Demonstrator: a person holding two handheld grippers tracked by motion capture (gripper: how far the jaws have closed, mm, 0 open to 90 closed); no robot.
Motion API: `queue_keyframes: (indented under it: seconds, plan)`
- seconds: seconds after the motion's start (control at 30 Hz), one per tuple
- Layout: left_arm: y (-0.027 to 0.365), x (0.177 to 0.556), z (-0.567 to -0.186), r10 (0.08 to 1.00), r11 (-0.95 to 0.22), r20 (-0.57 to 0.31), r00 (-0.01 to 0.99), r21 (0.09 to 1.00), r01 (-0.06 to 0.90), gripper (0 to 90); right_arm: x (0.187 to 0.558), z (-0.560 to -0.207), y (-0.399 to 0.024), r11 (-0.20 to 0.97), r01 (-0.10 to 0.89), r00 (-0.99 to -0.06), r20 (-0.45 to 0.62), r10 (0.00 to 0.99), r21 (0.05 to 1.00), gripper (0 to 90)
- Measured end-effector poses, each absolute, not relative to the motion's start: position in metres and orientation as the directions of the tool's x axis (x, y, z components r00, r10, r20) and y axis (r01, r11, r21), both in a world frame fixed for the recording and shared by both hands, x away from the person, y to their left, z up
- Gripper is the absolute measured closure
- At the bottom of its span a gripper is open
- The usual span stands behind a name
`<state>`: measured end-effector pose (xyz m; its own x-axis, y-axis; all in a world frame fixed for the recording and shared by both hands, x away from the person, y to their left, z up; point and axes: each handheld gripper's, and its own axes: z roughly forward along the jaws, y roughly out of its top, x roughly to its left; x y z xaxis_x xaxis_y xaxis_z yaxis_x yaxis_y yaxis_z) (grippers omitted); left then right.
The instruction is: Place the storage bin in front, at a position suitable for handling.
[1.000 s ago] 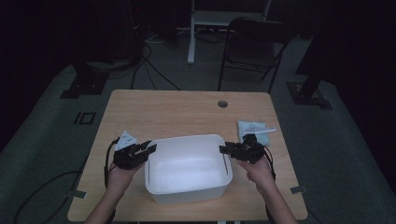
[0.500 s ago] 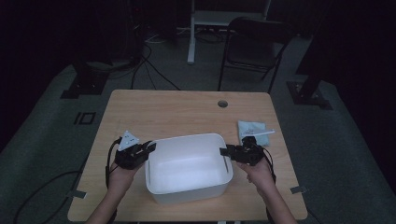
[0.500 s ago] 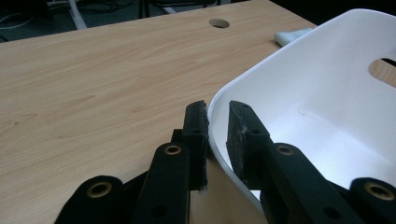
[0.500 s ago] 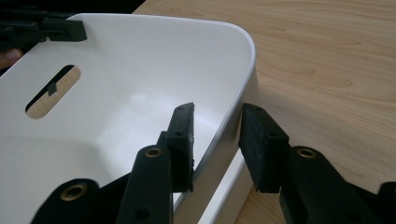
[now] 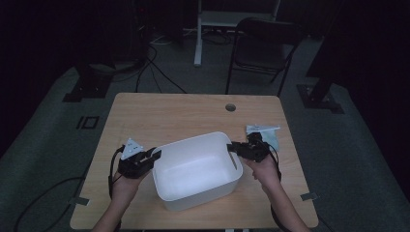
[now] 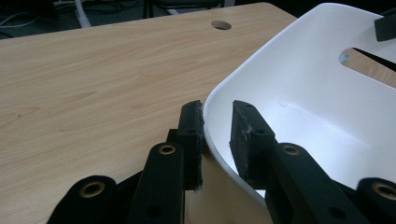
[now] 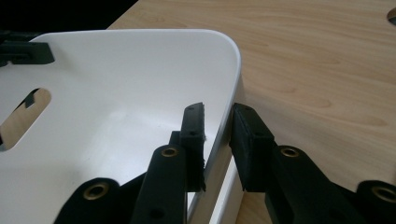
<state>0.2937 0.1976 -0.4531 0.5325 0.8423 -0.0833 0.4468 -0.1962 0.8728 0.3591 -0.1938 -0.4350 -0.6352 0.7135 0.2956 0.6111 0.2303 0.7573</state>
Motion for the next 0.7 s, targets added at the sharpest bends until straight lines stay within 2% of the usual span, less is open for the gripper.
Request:
queue_keyframes:
  seconds: [0.33,0.53,0.7]
  plan:
    - [0.1953,0.2922,-0.4525,0.846,-0.204,-0.075,0.528,0.87,0.45,72.2,0.3688,-0.4317,-0.1888,0.239,0.593,-0.629,0.256,0.734,0.769,80.1]
    - [0.1938,0.2929,-0.4541,0.85,-0.191,-0.086,0.52,0.869,0.456,69.9,0.3696,-0.4316,-0.1877,0.233,0.592,-0.624,0.256,0.738,0.772,80.3]
    - [0.1907,0.2924,-0.4546,0.863,-0.196,-0.064,0.502,0.873,0.447,72.1,0.3693,-0.4321,-0.1895,0.221,0.595,-0.626,0.273,0.73,0.773,79.1]
